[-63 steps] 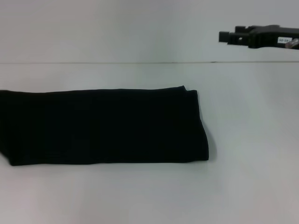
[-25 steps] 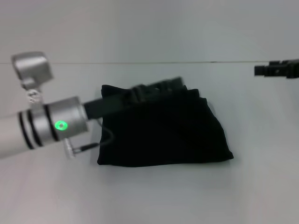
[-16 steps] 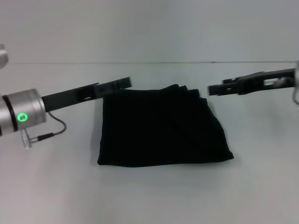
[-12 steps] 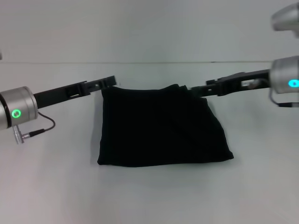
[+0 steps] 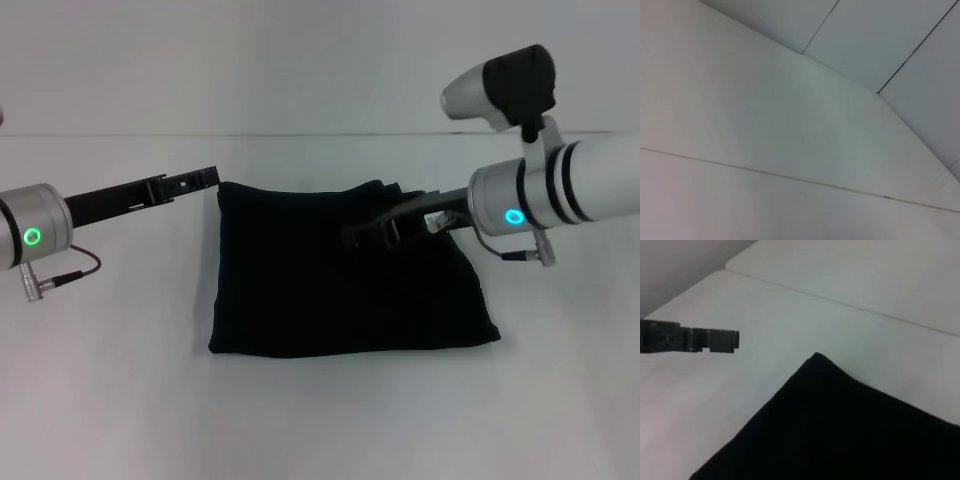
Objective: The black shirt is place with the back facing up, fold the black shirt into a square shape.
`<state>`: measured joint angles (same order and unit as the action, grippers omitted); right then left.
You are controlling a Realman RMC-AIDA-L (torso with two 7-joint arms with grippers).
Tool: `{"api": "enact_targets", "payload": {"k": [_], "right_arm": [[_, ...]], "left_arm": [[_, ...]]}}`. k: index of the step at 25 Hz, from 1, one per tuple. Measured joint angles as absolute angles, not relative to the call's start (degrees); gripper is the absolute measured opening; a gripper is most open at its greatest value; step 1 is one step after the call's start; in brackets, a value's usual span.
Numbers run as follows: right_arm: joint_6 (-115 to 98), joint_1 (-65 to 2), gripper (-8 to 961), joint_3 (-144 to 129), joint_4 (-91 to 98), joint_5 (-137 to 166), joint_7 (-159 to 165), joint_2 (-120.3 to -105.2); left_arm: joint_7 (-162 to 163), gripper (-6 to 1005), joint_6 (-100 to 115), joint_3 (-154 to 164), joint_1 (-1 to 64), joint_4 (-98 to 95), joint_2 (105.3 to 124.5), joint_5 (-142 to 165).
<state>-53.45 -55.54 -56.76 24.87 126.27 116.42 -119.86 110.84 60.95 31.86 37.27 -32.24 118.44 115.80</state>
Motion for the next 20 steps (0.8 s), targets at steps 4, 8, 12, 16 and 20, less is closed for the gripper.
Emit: {"api": "enact_targets", "payload": {"k": [4,8,12,16,20], "right_arm": [[-51.6,-55.9,536,-57.0,22.8,126.1,116.7,-119.94],[-51.5,-55.8,438,-57.1,22.1,126.1,116.7,-119.98],[-51.7,-55.5,332,-57.1,22.2,126.0,116.3,-120.0],[-52.0,-54.5,190,-56.6,22.7,125.2,115.3,-120.02],[-52.2,-51.9,61,-56.5,23.8,120.9,113.1,-119.68]], "left_arm": [[111.0,952,60.9,32.2,37.3,-32.3,118.47,115.8],[111.1,952,60.9,32.4,37.3,-32.3,118.48,115.8],[111.2,952,61.1,32.5,37.3,-32.3,118.55,115.8],[111.2,952,61.2,32.5,37.1,-32.3,118.61,115.8],[111.2,952,61.3,32.5,37.0,-32.3,118.65,115.8]]}}
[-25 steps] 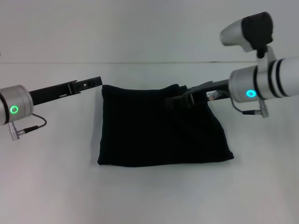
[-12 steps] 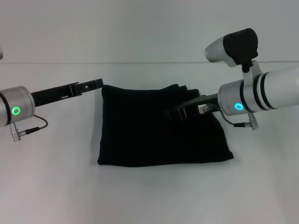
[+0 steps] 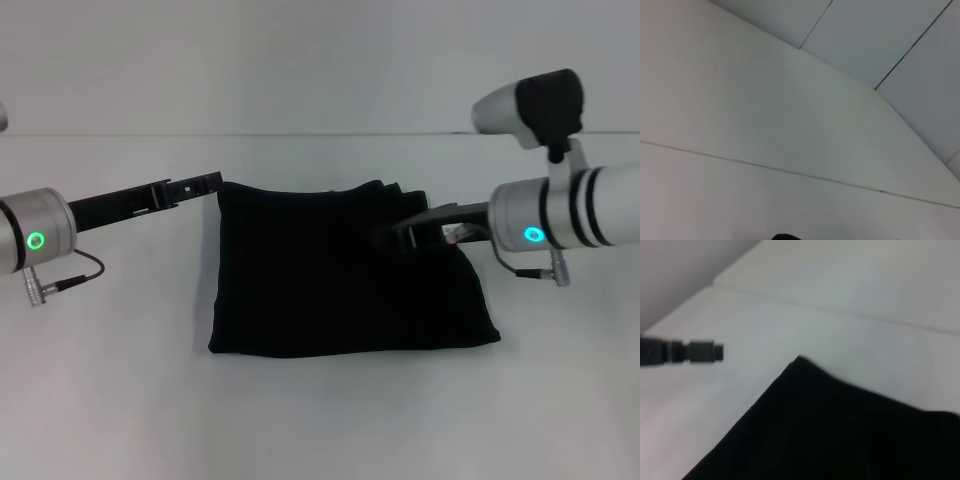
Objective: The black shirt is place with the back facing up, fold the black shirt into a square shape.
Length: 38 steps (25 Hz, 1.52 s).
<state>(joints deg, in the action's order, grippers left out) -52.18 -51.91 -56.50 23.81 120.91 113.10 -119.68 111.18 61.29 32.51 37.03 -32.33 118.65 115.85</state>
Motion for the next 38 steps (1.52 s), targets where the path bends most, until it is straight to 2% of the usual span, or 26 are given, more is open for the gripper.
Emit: {"api": "enact_targets", "payload": {"k": [4,11,15,20,27,30,34,36,38], "right_arm": [[-52.5,-47.7,7,-56.4,27.3,118.0,112.8,-119.54],[-52.6,-41.7,6,-56.1,30.3,113.9,112.7,-118.44],[-52.9,-40.4,7,-54.9,30.3,113.2,112.8,-117.55],[-53.0,-40.3,7,-54.1,29.5,113.1,113.3,-117.31],[-53.7,-39.9,106,-52.1,30.0,113.1,113.5,-116.8],[-54.5,-39.8,186,-50.6,30.0,113.4,115.8,-115.27],[-57.7,-39.4,319,-49.8,30.0,113.5,121.1,-111.87],[-60.5,-39.0,419,-49.1,30.1,113.4,122.7,-110.14],[-63.6,-38.7,520,-47.7,30.2,113.4,123.2,-109.06]], "left_arm": [[111.2,952,61.3,32.5,37.2,-32.0,118.66,115.8],[111.2,952,61.3,33.0,37.3,-31.7,118.66,115.8],[111.1,952,61.3,33.1,37.3,-31.7,118.66,115.8],[110.9,952,61.3,33.2,37.4,-31.6,118.65,115.8],[110.8,951,61.1,33.2,37.3,-31.6,118.69,115.8],[110.7,951,61.0,33.2,37.2,-31.6,118.71,115.8],[110.7,951,61.0,33.2,37.2,-31.6,118.74,115.8],[110.7,951,60.9,33.2,37.1,-31.6,118.74,115.8],[110.7,951,60.8,33.2,37.2,-31.6,118.72,115.8]]}}
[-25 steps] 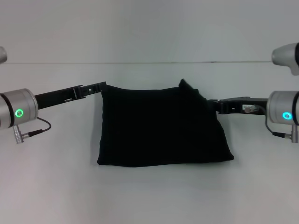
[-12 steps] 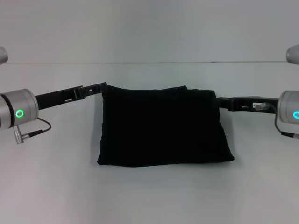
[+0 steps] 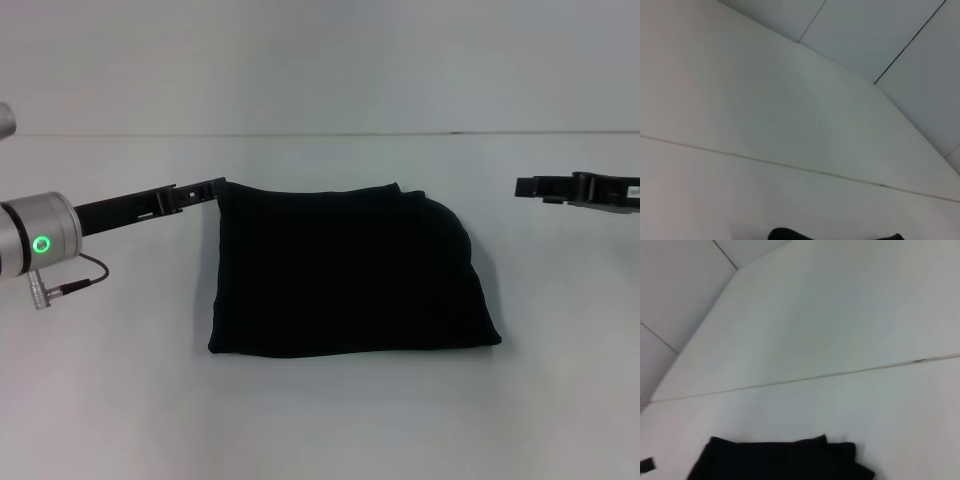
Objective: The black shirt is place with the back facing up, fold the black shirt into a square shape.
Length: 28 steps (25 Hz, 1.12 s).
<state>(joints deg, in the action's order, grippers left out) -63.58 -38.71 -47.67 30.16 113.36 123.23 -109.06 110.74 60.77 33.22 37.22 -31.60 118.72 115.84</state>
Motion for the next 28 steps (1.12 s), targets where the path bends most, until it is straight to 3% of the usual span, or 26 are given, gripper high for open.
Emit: {"api": "enact_targets", "payload": {"k": [1,12,28], "right_arm": [[-64.9,-38.6,570,-46.7,30.2,113.3,123.2,-108.74],[-70.8,-39.6,615,-44.5,28.8,119.5,125.0,-108.27],[-73.4,-43.5,611,-44.8,25.4,125.5,126.2,-109.99]], "left_arm": [[110.8,951,60.6,33.2,37.3,-31.5,118.67,115.8],[111.3,951,58.5,33.2,39.1,-28.6,118.21,117.0],[111.0,951,58.8,32.6,38.7,-29.0,118.21,116.6]]}}
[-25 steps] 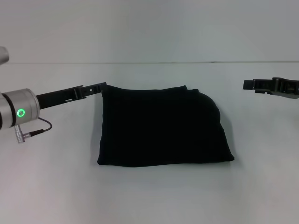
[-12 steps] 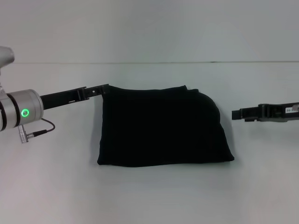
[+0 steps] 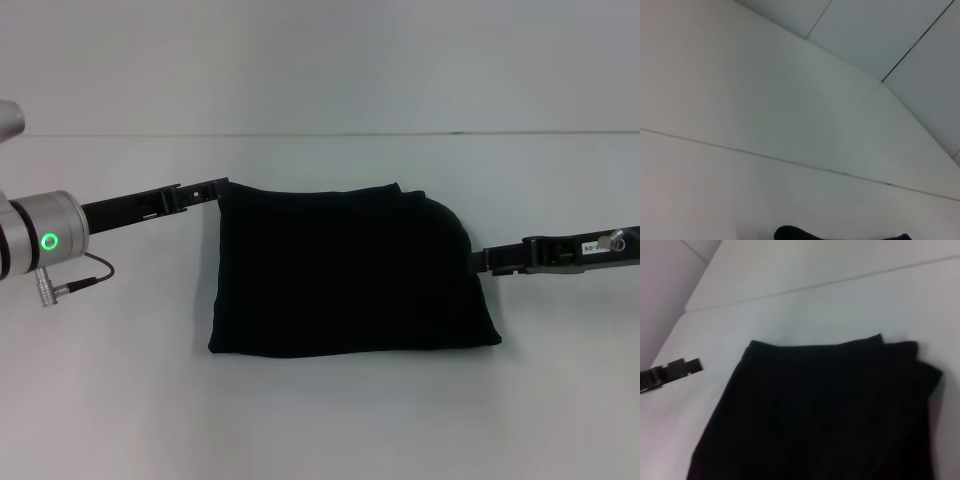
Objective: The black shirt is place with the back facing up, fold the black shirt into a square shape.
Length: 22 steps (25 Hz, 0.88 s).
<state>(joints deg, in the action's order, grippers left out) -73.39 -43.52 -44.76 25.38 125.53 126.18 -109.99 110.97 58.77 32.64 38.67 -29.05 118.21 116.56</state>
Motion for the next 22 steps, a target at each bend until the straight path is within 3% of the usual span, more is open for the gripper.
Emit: {"api": "enact_targets", "payload": {"k": [14,22], "right_arm": [[-72.4,-44.5,494,-45.0,25.2,125.5,126.5,-112.68],[-72.3,-43.9,124,-45.8,25.9,125.4,125.3,-113.23]], "left_arm": [[110.9,951,58.6,32.6,38.8,-29.1,118.21,116.5],[110.9,951,58.8,32.6,38.6,-29.2,118.21,116.6]]}}
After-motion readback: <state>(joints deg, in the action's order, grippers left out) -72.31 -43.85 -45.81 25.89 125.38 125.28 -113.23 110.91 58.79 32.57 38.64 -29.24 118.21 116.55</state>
